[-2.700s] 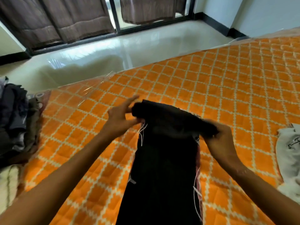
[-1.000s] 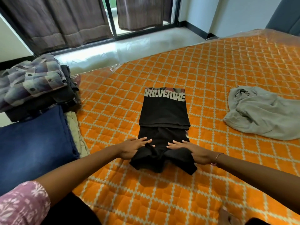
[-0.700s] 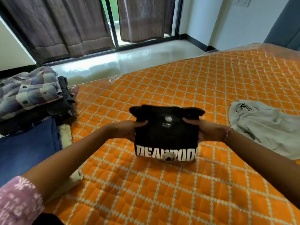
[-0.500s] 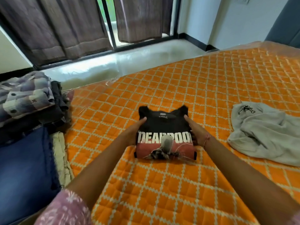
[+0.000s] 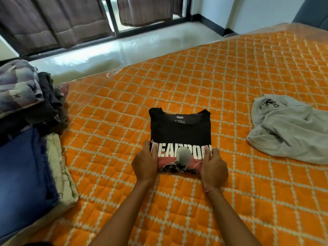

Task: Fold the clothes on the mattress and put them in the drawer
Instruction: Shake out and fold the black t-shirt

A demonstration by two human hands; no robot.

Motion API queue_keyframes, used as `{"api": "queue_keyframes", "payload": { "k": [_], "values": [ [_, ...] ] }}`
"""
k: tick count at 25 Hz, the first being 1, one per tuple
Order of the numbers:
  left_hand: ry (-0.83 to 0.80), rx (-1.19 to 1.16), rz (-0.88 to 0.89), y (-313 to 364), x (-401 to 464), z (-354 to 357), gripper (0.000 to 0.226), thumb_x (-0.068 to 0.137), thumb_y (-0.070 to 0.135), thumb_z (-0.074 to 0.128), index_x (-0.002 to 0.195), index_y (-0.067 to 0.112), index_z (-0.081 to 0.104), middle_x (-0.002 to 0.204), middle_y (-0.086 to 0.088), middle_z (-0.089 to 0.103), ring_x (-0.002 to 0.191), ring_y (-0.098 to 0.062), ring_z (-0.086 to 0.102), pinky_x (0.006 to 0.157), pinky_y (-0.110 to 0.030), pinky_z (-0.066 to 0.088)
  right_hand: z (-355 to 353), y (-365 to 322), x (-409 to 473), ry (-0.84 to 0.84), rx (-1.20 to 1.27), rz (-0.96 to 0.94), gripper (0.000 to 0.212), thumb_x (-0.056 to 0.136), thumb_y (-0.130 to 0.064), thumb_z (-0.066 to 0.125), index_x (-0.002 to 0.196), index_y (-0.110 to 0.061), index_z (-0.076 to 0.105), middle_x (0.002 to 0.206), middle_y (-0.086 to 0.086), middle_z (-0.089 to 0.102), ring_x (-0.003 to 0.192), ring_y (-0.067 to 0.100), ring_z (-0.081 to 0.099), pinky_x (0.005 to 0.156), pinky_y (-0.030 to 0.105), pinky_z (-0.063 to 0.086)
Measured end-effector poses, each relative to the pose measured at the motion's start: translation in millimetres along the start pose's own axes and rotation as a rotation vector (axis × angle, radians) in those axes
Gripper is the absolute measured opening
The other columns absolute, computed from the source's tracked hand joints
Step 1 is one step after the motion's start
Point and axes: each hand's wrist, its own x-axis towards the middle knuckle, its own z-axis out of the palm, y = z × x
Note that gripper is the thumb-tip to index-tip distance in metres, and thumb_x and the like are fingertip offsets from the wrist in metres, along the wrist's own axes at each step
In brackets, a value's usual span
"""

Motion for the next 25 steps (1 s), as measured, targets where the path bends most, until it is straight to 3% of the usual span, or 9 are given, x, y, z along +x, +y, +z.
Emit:
{"api": "queue_keyframes", "payload": {
  "k": [3,6,9,11,13,15,18,22,25],
  "values": [
    [0.067,0.071,0.052,-13,-17,-6,0.021,0.093,0.031,0.058,0.086,0.012,0.059,0.078,-0.008,0.064,0.062,-0.019,0.054,0.044,-0.022,0.029,-4,7,-4,0.029,-0.054,-0.126,0.030,0.097,-0.033,0.048,0.100,-0.005,0.060,0.084,0.012,0.062,0.074,0.027,0.054,0.058,0.029,0.038],
    [-0.049,0.058,-0.099,-8,-5,-11,0.033,0.095,0.029,0.053,0.123,0.012,0.052,0.116,-0.008,0.057,0.105,-0.026,0.056,0.071,-0.034,0.045,-13,2,10,0.011,-0.014,-0.011,0.037,0.098,-0.030,0.046,0.124,-0.005,0.053,0.117,0.018,0.058,0.106,0.033,0.054,0.079,0.038,0.042],
    [-0.197,-0.257,-0.380,3,30,-11,0.033,0.099,0.019,0.044,0.130,0.009,0.047,0.128,-0.012,0.055,0.113,-0.029,0.056,0.090,-0.042,0.049,-21,-16,38,-0.182,0.153,0.207,0.040,0.098,-0.039,0.046,0.100,-0.002,0.060,0.096,0.015,0.061,0.098,0.033,0.056,0.072,0.031,0.035],
    [-0.277,-0.351,-0.483,9,47,-10,0.033,0.099,0.022,0.046,0.128,0.007,0.049,0.125,-0.014,0.057,0.110,-0.031,0.057,0.092,-0.046,0.049,-22,-23,52,-0.274,0.290,0.316,0.045,0.094,-0.041,0.052,0.066,-0.007,0.051,0.069,0.009,0.052,0.078,0.030,0.053,0.065,0.031,0.033],
    [-0.392,-0.365,-0.531,15,57,-9,0.030,0.096,0.028,0.054,0.112,0.004,0.055,0.115,-0.016,0.061,0.103,-0.032,0.061,0.090,-0.045,0.051,-22,-26,60,-0.361,0.369,0.406,0.047,0.088,-0.041,0.063,0.061,-0.005,0.051,0.065,0.011,0.054,0.067,0.030,0.054,0.062,0.037,0.042],
    [-0.527,-0.314,-0.492,22,60,-12,0.025,0.093,0.030,0.059,0.091,0.005,0.058,0.095,-0.016,0.066,0.085,-0.029,0.064,0.076,-0.039,0.053,-17,-26,63,-0.472,0.462,0.426,0.039,0.084,-0.034,0.070,0.089,0.005,0.066,0.083,0.018,0.066,0.077,0.034,0.064,0.072,0.043,0.052],
    [-0.507,-0.326,-0.362,32,57,-18,0.023,0.093,0.023,0.058,0.106,0.005,0.061,0.096,-0.013,0.066,0.081,-0.024,0.060,0.065,-0.029,0.044,-15,-36,57,-0.542,0.591,0.273,0.031,0.094,-0.015,0.057,0.122,-0.003,0.058,0.109,0.015,0.066,0.086,0.026,0.064,0.073,0.035,0.052],
    [-0.521,-0.770,-0.501,35,49,-32,0.045,0.090,0.004,0.060,0.132,0.007,0.043,0.124,-0.010,0.057,0.106,-0.022,0.058,0.079,-0.025,0.049,-9,-50,49,-0.613,0.659,0.095,0.047,0.096,-0.005,0.050,0.141,-0.010,0.040,0.127,0.005,0.053,0.109,0.020,0.052,0.090,0.034,0.042],
    [-0.401,-0.880,-0.493,11,73,-48,0.061,0.088,-0.002,0.061,0.143,0.012,0.037,0.131,-0.010,0.055,0.116,-0.028,0.057,0.095,-0.039,0.050,19,-82,55,-0.667,0.693,0.052,0.051,0.094,0.000,0.051,0.142,-0.013,0.040,0.135,0.009,0.052,0.113,0.022,0.053,0.092,0.036,0.043]
  ]
}}
